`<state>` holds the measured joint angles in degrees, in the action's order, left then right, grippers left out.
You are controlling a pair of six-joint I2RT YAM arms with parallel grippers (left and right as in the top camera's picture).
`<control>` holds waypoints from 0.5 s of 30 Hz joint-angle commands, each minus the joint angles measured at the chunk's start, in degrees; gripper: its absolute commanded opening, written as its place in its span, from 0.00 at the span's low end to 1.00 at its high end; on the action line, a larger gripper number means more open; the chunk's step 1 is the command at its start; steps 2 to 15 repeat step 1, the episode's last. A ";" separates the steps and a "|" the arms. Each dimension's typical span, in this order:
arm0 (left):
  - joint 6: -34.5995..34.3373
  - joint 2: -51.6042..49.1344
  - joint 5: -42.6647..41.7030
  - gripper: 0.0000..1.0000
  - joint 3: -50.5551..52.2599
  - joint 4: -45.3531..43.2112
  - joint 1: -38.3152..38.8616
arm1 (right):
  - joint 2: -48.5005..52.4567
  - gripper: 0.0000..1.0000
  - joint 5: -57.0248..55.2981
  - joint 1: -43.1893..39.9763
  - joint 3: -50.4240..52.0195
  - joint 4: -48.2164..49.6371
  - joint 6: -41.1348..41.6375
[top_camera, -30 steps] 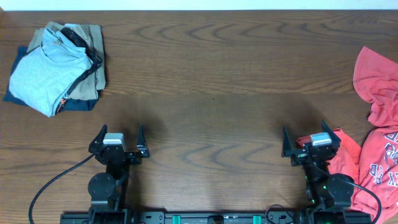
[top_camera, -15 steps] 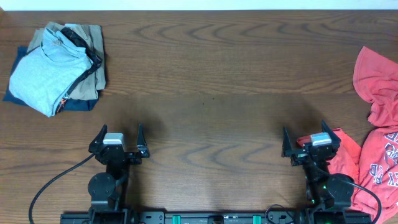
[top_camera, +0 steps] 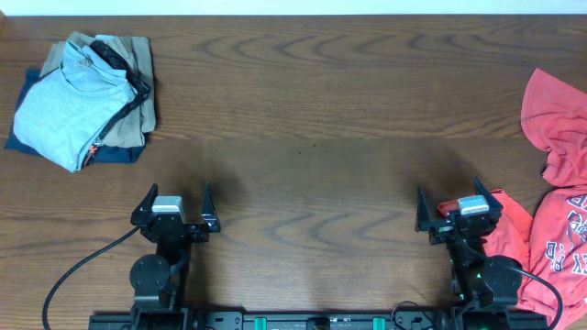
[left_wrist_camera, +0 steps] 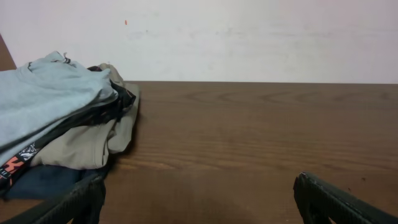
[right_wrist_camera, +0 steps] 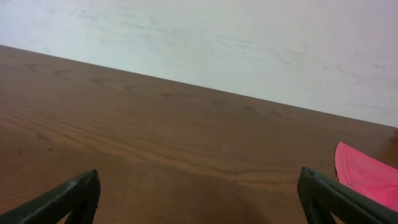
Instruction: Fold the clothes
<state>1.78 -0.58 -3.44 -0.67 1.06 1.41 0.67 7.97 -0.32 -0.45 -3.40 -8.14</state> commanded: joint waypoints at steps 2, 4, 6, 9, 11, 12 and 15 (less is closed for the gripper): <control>0.79 0.35 0.07 0.98 0.44 2.62 0.24 | -0.31 0.99 0.42 0.26 0.13 -0.15 0.59; 0.79 0.35 0.07 0.98 0.44 2.62 0.24 | -0.31 0.99 0.42 0.26 0.13 -0.15 0.59; 0.79 0.35 0.07 0.98 0.44 2.62 0.24 | -0.31 0.99 0.42 0.26 0.13 -0.15 0.59; 0.79 0.35 0.07 0.98 0.44 2.62 0.24 | -0.31 0.99 0.42 0.26 0.13 -0.15 0.59; 0.79 0.35 0.07 0.98 0.44 2.62 0.24 | -0.31 0.99 0.42 0.26 0.13 -0.15 0.59; 0.79 0.35 0.07 0.98 0.44 2.62 0.24 | -0.31 0.99 0.42 0.26 0.13 -0.15 0.59; 0.79 0.35 0.07 0.98 0.44 2.62 0.24 | -0.31 0.99 0.42 0.26 0.13 -0.15 0.59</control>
